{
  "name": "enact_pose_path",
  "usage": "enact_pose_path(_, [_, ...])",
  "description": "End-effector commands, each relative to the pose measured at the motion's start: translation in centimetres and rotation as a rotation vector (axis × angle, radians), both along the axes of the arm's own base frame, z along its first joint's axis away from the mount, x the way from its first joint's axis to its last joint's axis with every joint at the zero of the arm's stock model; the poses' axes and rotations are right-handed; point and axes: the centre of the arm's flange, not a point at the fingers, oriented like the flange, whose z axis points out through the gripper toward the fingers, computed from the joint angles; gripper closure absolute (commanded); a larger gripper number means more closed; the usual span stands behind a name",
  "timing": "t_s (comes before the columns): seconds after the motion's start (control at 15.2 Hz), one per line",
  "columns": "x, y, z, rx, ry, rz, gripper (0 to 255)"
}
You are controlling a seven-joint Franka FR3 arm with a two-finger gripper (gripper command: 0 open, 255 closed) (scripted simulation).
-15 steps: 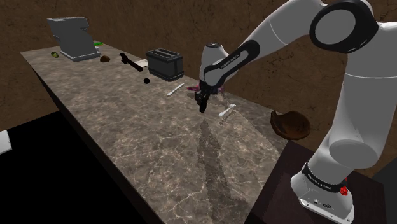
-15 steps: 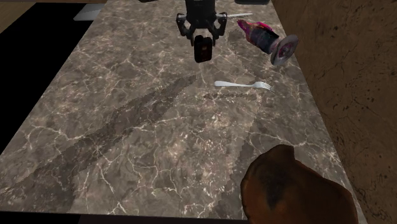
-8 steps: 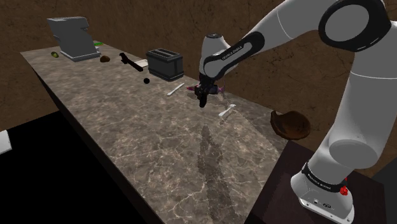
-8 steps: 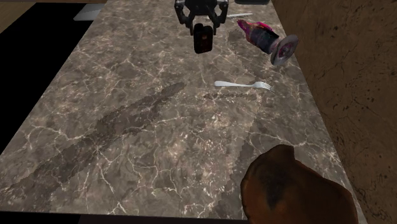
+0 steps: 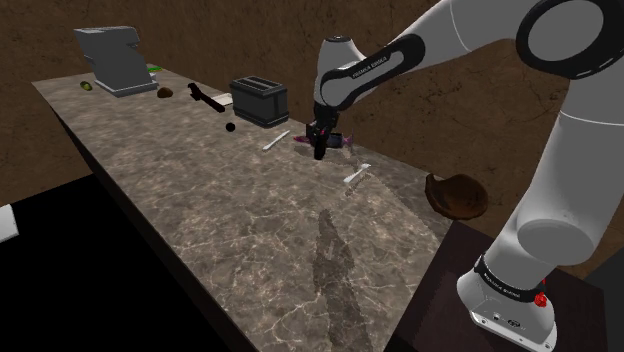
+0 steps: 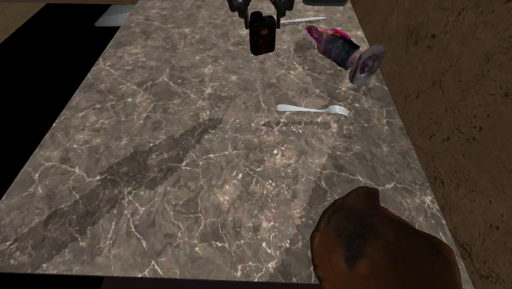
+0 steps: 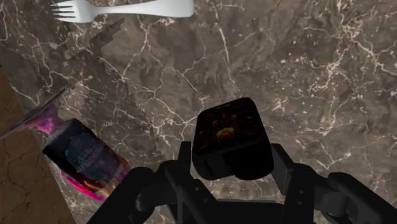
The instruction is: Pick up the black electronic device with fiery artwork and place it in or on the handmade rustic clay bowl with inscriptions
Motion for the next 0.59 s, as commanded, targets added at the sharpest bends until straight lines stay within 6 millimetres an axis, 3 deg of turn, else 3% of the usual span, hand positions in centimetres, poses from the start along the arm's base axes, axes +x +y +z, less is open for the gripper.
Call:
enact_pose_path(0.0, [0.1,0.0,1.1,0.0,0.0,0.0,255])
enact_pose_path(0.53, [0.1,0.0,4.9,0.0,0.0,0.0,255])
